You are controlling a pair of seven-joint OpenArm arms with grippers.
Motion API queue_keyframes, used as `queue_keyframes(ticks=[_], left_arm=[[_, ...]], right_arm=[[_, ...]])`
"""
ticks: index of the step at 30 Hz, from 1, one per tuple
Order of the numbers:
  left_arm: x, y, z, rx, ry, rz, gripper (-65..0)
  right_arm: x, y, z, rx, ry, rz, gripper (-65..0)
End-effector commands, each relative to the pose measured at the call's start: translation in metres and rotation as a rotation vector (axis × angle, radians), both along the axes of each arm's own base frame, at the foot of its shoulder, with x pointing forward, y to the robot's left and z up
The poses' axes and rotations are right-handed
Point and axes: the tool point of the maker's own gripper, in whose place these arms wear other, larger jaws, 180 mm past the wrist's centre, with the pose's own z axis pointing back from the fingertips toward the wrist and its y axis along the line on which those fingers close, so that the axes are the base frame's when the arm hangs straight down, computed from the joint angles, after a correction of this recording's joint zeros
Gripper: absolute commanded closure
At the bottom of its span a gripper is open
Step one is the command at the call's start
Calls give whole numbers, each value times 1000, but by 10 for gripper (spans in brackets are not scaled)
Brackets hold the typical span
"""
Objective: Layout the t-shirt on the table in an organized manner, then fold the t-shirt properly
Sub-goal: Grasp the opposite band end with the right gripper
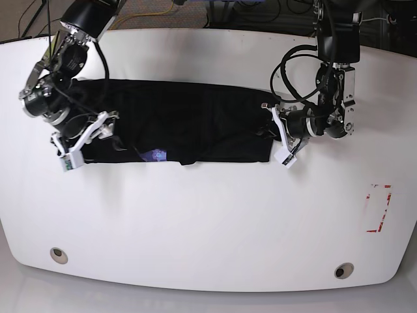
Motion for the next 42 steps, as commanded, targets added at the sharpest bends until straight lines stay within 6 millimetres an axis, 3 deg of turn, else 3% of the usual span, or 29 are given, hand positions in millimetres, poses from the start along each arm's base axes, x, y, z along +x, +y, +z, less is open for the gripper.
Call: queue_keyframes(ticks=[1,4,9,15,22,27,33,42], left_arm=[[-15,28,-23,168,80,-21,-93],[-15,28,-23,168,80,-21,-93],[-15,28,-23,168,80,-21,-93],[-15,28,-23,169,80,-21,-93],[-15,29,-23,169,81,-21,-93],[-15,29,-23,169,81,-21,-93],[-15,29,-23,169,81,-21,-93],[-15,29,-23,169,81,-21,-93]], right_arm=[[6,-25,18,17,-51,-69,-587],[4,-56,16,74,-36,-170,-648],[4,-103,10,144,-23,-284,-650],[-1,-141,-11,242,46,-365,-650],[-7,-165,-39,335,116,-420,-650],[-8,-166,-59,393,148,-440,-650],[-11,-152,-76,392,194,-411,-650],[-11,-108,-102,442,251,-356,-650]])
